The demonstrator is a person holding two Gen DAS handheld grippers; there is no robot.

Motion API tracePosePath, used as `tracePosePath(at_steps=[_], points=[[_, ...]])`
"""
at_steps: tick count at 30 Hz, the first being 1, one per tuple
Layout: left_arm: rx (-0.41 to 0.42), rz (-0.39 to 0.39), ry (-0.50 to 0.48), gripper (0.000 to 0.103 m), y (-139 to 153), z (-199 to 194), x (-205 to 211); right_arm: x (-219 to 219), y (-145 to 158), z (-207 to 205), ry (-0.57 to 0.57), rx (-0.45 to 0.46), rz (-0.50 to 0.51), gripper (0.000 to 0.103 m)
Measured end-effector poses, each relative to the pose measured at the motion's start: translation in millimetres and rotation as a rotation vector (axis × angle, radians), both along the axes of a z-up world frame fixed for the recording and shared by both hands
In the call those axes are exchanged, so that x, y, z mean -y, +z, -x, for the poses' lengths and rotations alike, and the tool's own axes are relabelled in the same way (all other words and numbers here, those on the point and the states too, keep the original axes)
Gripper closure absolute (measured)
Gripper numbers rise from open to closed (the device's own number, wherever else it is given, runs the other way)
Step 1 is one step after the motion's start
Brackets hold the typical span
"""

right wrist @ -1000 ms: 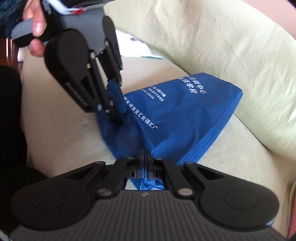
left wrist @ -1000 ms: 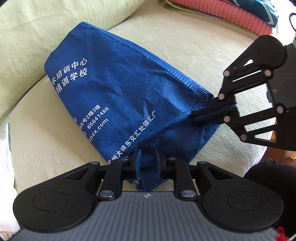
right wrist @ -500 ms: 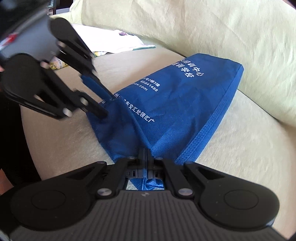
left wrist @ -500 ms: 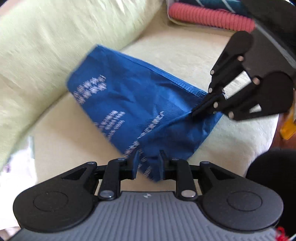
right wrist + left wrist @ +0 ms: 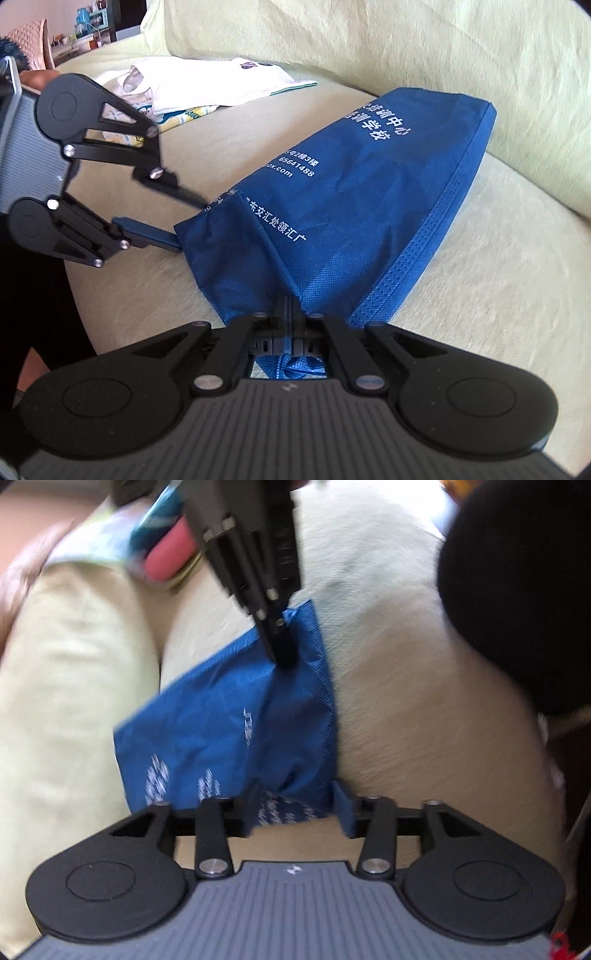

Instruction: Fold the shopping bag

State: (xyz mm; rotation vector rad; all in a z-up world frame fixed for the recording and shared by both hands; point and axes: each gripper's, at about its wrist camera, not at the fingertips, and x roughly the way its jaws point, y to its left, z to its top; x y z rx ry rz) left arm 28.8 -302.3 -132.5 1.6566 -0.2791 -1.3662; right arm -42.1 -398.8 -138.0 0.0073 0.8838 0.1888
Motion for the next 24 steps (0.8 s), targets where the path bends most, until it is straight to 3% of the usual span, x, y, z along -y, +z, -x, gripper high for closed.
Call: tracePosePath(at_steps=[5, 8, 9, 11, 15, 17, 24], points=[[0.148, -0.003, -0.191, 0.032, -14, 1, -6, 9, -5, -1, -0.013, 0.010, -0.068, 0.103], [0.201, 0.043, -0.240, 0.032, -22, -1, -12, 13, -8, 2, -0.032, 0.023, -0.114, 0.103], [0.233, 0.071, -0.255, 0.035, -27, -2, -16, 15, -10, 3, -0.039, 0.029, -0.132, 0.103], [0.296, 0.121, -0.266, 0.054, -40, -1, -23, 18, -12, 5, -0.048, 0.041, -0.161, 0.103], [0.291, 0.202, -0.206, 0.063, -53, 6, -29, 18, -15, 8, -0.044, 0.062, -0.164, 0.103], [0.338, 0.193, -0.220, 0.077, -67, 8, -34, 20, -16, 8, -0.041, 0.063, -0.174, 0.103], [0.346, 0.092, -0.272, 0.073, -56, 0, -48, 23, -16, 5, -0.037, 0.062, -0.185, 0.103]])
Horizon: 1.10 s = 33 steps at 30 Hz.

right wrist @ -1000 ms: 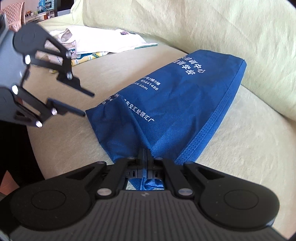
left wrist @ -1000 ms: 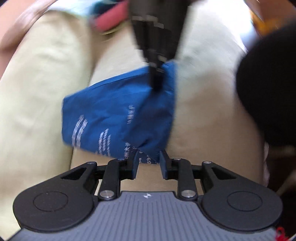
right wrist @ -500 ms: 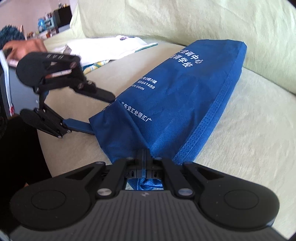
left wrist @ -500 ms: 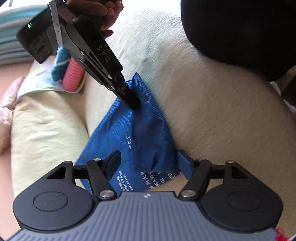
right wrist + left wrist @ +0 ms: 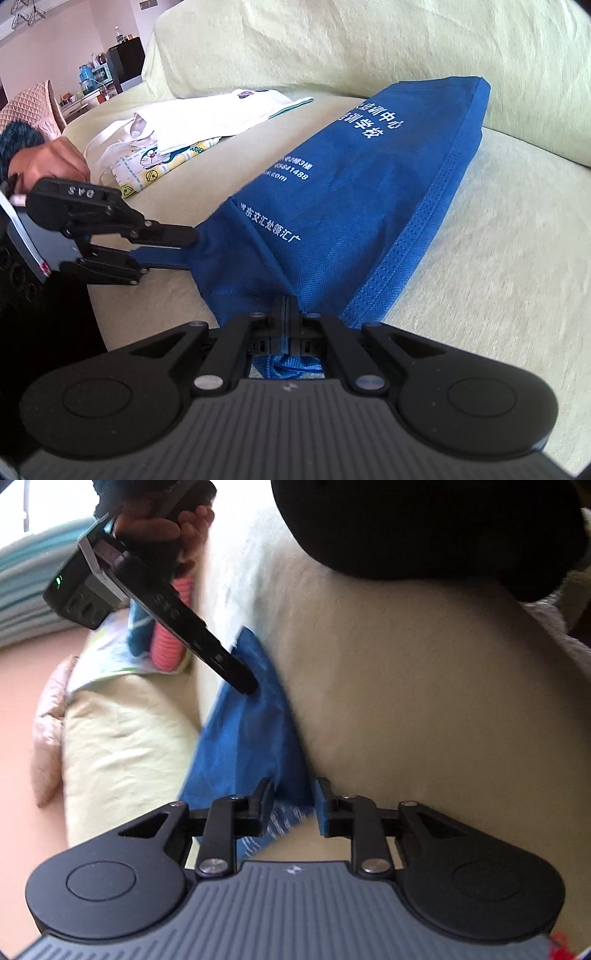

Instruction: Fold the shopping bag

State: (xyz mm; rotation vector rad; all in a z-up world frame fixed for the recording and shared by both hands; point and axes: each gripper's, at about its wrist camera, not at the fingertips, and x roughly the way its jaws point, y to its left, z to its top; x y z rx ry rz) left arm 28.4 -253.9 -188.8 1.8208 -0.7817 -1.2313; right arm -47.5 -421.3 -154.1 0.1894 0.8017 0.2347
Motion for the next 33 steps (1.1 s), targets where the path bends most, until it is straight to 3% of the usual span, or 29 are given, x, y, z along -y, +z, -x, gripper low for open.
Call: tracePosePath(at_steps=[4, 6, 7, 10, 13, 21, 24, 26, 27, 31, 33], points=[[0.060, -0.035, -0.056, 0.071, -6, -10, 2, 0, 1, 0, -0.001, 0.000, 0.002, 0.103], [0.042, -0.059, -0.075, 0.070, -3, -14, 6, 2, 1, 1, -0.003, -0.001, 0.003, 0.103], [0.030, -0.058, -0.081, 0.063, -1, -16, 7, 2, 1, 1, -0.004, -0.001, 0.002, 0.103], [-0.022, -0.030, -0.095, 0.054, 6, -20, 10, 3, 1, 2, -0.011, 0.001, -0.004, 0.103], [-0.085, 0.020, -0.089, 0.052, 7, -22, 7, 3, 1, 2, -0.014, 0.003, -0.008, 0.103], [-0.051, 0.082, -0.184, 0.052, -2, -23, 21, 5, 0, 1, -0.015, 0.004, -0.017, 0.103], [-0.118, 0.040, -0.128, 0.061, 4, -25, 35, 0, 1, 1, -0.012, 0.008, 0.014, 0.103], [-0.202, -0.031, -0.048, 0.084, 13, -25, 47, 0, 1, 1, -0.009, 0.011, 0.017, 0.103], [-0.262, -0.071, 0.005, 0.090, 19, -24, 54, 0, 1, 1, -0.010, 0.010, 0.014, 0.103], [-0.487, -0.175, 0.157, 0.094, 45, -35, 80, -7, 9, 2, 0.030, 0.026, 0.085, 0.102], [-0.577, -0.213, 0.203, 0.093, 55, -44, 90, -18, 18, 11, 0.061, 0.086, 0.201, 0.083]])
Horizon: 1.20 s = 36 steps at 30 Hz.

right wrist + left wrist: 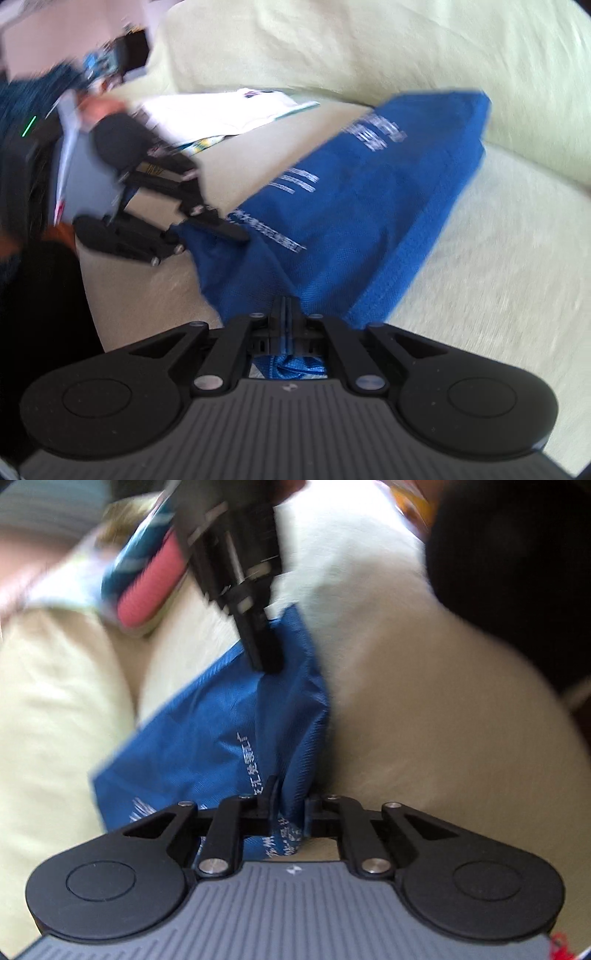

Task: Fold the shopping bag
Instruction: 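Grasp the folded bag's end with the left gripper while the right gripper keeps holding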

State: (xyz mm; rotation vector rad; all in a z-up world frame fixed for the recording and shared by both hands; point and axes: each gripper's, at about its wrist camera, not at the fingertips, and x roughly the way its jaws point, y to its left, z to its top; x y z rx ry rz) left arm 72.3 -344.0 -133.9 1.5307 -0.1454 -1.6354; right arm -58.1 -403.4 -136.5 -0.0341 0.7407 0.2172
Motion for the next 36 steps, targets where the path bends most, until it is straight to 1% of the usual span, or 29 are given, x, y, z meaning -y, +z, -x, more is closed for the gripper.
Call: tracePosePath(at_steps=[1, 3, 5, 7, 9, 10, 12, 13, 14, 15, 16, 19, 21, 22, 24, 25, 27, 28, 29, 30, 31, 32, 33, 34, 35, 36], points=[[-0.041, -0.019, 0.014, 0.093, 4, -5, 4, -2, 3, 4, 0.006, 0.026, 0.031, 0.062], [-0.096, -0.038, 0.032, 0.093, 7, -11, 11, -9, 10, 23, 0.087, 0.126, 0.112, 0.062], [-0.153, -0.046, 0.056, 0.093, 9, -17, 13, -18, 11, 35, 0.169, 0.165, 0.206, 0.062], [-0.206, -0.048, 0.083, 0.092, 9, -22, 13, -31, 3, 46, 0.273, 0.209, 0.356, 0.062], [-0.247, -0.051, 0.103, 0.092, 10, -26, 15, -44, -12, 52, 0.373, 0.250, 0.540, 0.062], [-0.264, -0.053, 0.111, 0.092, 11, -28, 15, -48, -18, 54, 0.402, 0.260, 0.600, 0.062], [-0.289, -0.055, 0.122, 0.092, 13, -33, 14, -53, -41, 53, 0.469, 0.303, 0.746, 0.068], [-0.297, -0.057, 0.127, 0.092, 14, -34, 15, -52, -45, 51, 0.466, 0.327, 0.758, 0.070], [-0.309, -0.060, 0.137, 0.091, 15, -35, 17, -47, -47, 44, 0.462, 0.326, 0.725, 0.086], [-0.321, -0.061, 0.147, 0.091, 16, -38, 20, -43, -46, 38, 0.455, 0.303, 0.677, 0.086], [-0.335, -0.059, 0.160, 0.091, 18, -40, 21, -41, -45, 34, 0.441, 0.298, 0.646, 0.086], [-0.377, -0.053, 0.206, 0.091, 20, -38, 29, -20, -26, 11, 0.307, 0.167, 0.357, 0.086], [-0.424, -0.070, 0.240, 0.091, 24, -35, 26, -5, -3, -4, 0.220, 0.025, 0.120, 0.087], [-0.457, -0.083, 0.256, 0.091, 26, -32, 21, -1, 2, -7, 0.218, -0.013, 0.060, 0.087], [-0.529, -0.113, 0.291, 0.090, 28, -25, 11, 8, 11, -13, 0.221, -0.142, -0.120, 0.087], [-0.560, -0.123, 0.318, 0.090, 28, -23, 8, 13, 10, -16, 0.211, -0.197, -0.205, 0.087], [-0.629, -0.125, 0.409, 0.090, 27, -23, 5, 26, 4, -26, 0.171, -0.310, -0.378, 0.087], [-0.665, -0.119, 0.453, 0.090, 28, -26, 4, 33, 1, -31, 0.149, -0.338, -0.428, 0.087], [-0.704, -0.111, 0.500, 0.090, 29, -29, 3, 47, -4, -40, 0.097, -0.383, -0.526, 0.087], [-0.743, -0.102, 0.546, 0.090, 29, -33, 3, 58, -10, -46, 0.062, -0.425, -0.599, 0.088], [-0.778, -0.097, 0.585, 0.090, 29, -36, 2, 64, -12, -50, 0.035, -0.434, -0.626, 0.089], [-0.808, -0.094, 0.616, 0.089, 29, -39, 2, 74, -19, -56, -0.012, -0.477, -0.687, 0.089], [-0.830, -0.090, 0.641, 0.088, 29, -41, 1, 79, -22, -59, -0.037, -0.500, -0.715, 0.090], [-0.845, -0.086, 0.664, 0.085, 30, -43, -1, 84, -25, -62, -0.060, -0.523, -0.743, 0.092], [-0.838, -0.079, 0.688, 0.074, 33, -43, -1, 89, -29, -66, -0.090, -0.552, -0.773, 0.093], [-0.816, -0.070, 0.710, 0.073, 35, -44, -1, 91, -29, -65, -0.112, -0.566, -0.785, 0.094]])
